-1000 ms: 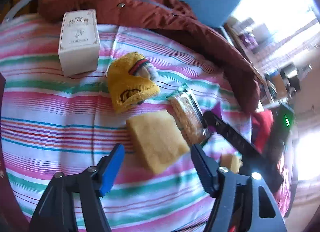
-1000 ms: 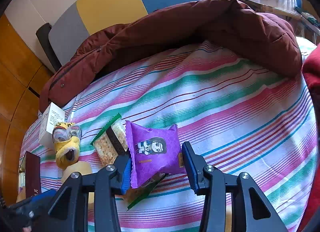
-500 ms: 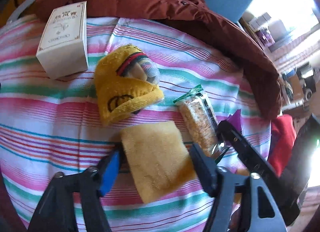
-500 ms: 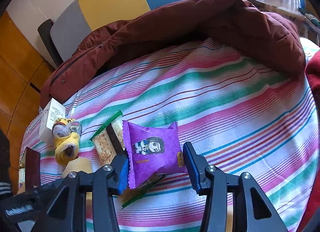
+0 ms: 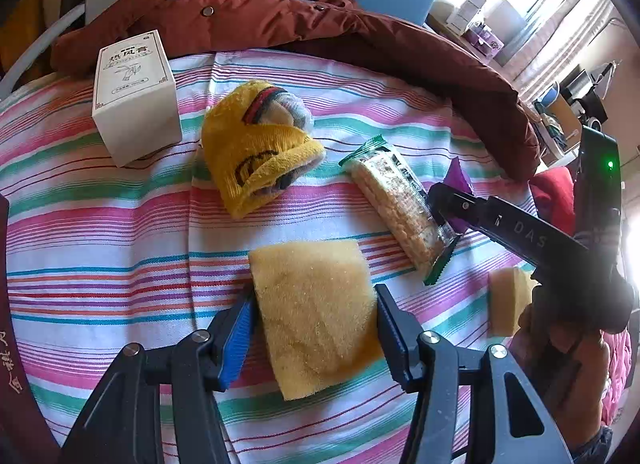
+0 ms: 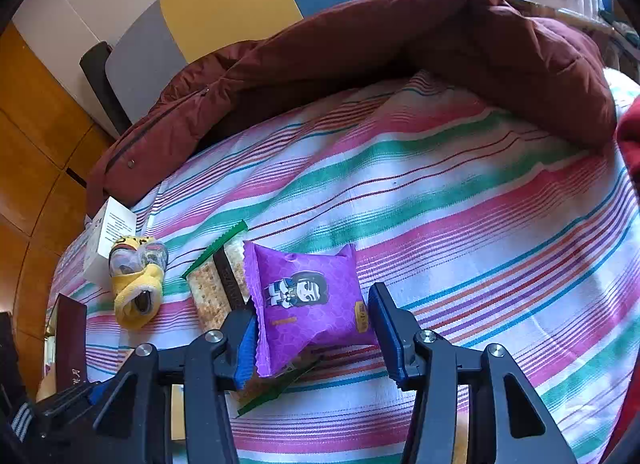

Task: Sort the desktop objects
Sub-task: 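Lift the purple packet with the right tool while the left tool lifts the sponge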

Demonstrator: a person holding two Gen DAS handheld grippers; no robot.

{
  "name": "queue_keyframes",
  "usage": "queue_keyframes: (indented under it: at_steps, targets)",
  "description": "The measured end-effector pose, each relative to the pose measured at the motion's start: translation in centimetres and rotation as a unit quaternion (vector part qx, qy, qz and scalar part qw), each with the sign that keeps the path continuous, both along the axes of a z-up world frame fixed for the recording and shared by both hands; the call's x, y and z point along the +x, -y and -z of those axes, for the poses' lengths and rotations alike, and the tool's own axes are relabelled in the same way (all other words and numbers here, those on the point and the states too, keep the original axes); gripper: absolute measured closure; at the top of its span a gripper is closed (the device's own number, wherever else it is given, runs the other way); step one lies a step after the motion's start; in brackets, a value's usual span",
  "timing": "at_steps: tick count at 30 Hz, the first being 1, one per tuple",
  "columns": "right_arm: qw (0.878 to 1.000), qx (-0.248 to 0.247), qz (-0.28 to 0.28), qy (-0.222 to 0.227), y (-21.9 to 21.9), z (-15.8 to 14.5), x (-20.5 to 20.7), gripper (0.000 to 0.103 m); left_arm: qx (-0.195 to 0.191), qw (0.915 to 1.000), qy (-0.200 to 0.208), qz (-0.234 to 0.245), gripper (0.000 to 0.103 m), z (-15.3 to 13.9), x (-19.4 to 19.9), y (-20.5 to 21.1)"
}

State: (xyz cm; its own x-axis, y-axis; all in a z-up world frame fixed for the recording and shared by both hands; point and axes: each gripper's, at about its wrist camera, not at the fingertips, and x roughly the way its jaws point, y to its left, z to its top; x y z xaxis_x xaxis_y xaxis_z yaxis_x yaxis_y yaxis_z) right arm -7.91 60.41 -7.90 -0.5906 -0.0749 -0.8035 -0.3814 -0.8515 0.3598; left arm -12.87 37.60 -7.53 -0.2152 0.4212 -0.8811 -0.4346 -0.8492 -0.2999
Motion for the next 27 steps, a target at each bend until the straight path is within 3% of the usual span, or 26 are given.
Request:
queue_keyframes:
  at_steps: [10, 13, 17, 21, 27]
  targets:
    - [1.0, 0.018, 0.006, 0.009, 0.5, -0.3, 0.0, 0.055, -0.013, 0.9991, -0.034, 0.022, 0.041, 0.0, 1.0, 0.3]
    - [1.0, 0.02, 0.008, 0.002, 0.4, -0.5, 0.0, 0.058, -0.009, 0.9994, -0.028, 0.017, 0.048, -0.3, 1.1, 1.0]
    - [0.999, 0.024, 0.002, -0.025, 0.6, -1.7, 0.2, 0.058, -0.025, 0.9977, -0.06, 0.02, 0.051, -1.1, 2.1, 2.0]
    - [0.998, 0.028, -0.02, -0.053, 1.6, -3.2, 0.3, 0.058, -0.01, 0.9986, -0.052, 0.003, 0.051, -1.7, 2.3, 2.6]
    - [0.99, 0.024, -0.088, -0.103, 4.4, -5.5, 0.3, 0.058, 0.013, 0.9948, -0.096, -0.031, 0.051, -5.3, 3.5, 6.8]
